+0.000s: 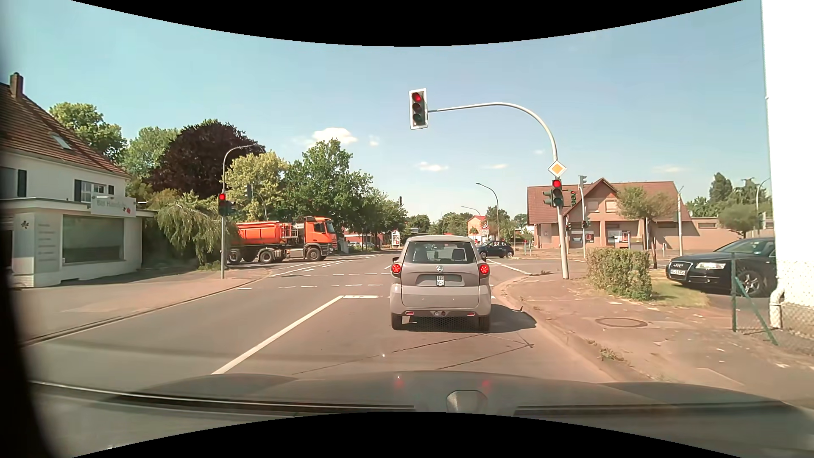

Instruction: Follow the waypoints while adhering to traffic rules and regulations

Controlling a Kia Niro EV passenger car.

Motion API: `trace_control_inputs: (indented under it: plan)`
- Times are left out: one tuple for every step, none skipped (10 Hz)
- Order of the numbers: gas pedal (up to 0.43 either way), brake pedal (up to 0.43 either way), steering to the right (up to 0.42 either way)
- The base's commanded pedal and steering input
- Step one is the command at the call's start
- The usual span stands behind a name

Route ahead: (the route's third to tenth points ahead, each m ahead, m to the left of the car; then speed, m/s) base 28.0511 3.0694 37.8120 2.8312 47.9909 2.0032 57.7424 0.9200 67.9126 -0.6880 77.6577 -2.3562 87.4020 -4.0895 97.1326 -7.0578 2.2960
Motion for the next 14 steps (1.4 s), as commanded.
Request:
trace_control_inputs:
  plan:
    - [0.0, 0.006, 0.008]
    - [0.0, 0.006, 0.008]
    - [0.0, 0.006, 0.008]
    - [0.0, 0.006, 0.008]
    - [0.0, 0.006, 0.008]
    - [0.0, 0.006, 0.008]
    - [0.0, 0.006, 0.007]
    - [0.0, 0.006, 0.008]
    - [0.0, 0.006, 0.007]
    - [0.0, 0.006, 0.007]
    - [0.0, 0.006, 0.007]
    - [0.0, 0.006, 0.007]
    - [0.0, 0.006, 0.007]
    - [0.0, 0.006, 0.007]
